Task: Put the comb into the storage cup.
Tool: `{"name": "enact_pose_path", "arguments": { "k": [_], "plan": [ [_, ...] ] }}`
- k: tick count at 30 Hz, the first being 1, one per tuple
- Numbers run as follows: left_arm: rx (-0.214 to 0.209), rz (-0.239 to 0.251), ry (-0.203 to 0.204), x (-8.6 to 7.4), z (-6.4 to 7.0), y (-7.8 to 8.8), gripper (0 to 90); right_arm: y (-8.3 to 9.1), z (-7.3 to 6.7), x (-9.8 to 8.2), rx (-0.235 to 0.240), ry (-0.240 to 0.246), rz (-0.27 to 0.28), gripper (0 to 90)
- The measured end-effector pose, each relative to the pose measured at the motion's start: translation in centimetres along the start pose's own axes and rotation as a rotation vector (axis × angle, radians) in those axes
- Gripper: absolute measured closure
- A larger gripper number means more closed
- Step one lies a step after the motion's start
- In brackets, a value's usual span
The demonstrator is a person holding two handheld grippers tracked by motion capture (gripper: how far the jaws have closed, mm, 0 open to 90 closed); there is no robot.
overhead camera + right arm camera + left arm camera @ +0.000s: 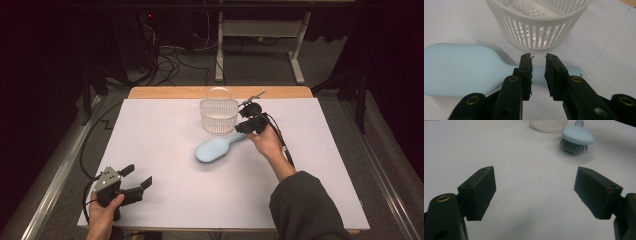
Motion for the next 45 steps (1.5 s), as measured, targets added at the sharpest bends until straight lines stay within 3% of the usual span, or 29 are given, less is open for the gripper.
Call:
{"name": "enact_pose_path", "arguments": {
  "k": [6, 8, 20, 28, 36, 45],
  "plan": [
    [-0.002, 0.004, 0.002, 0.0, 0.0, 0.0, 18.8, -1.3, 0.2, 0.2, -0.030, 0.004, -0.061, 86.8],
    [-0.003, 0.007, 0.003, 0.0, 0.0, 0.1, 18.8, -1.6, 0.3, 0.4, -0.034, 0.005, -0.058, 89.6],
    [-0.007, 0.006, -0.003, 0.1, 0.1, 0.0, 18.8, -3.4, 0.8, 0.7, -0.093, 0.020, -0.099, 90.0],
    [0.003, 0.004, 0.001, 0.1, -0.1, -0.1, 18.8, -4.4, 0.4, 0.3, -0.069, 0.034, -0.122, 90.0],
    [0.008, 0.005, -0.006, 0.0, 0.0, 0.1, 18.8, -4.2, -0.1, -0.5, -0.073, 0.025, -0.154, 90.0],
    [0.009, 0.004, -0.010, 0.0, 0.1, 0.1, 18.8, -4.3, -0.8, -1.4, -0.042, 0.048, -0.140, 90.0]
  ]
}}
Point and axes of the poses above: each handheld gripper's, and its own axes: y roughly backward along the jaws, x roughly out of its top, z roughly to its right, the point moved 7 cm from there along -y, roughly forward along the jaws, and after that the axes turned 6 degrees about x, right-handed, at the moved point
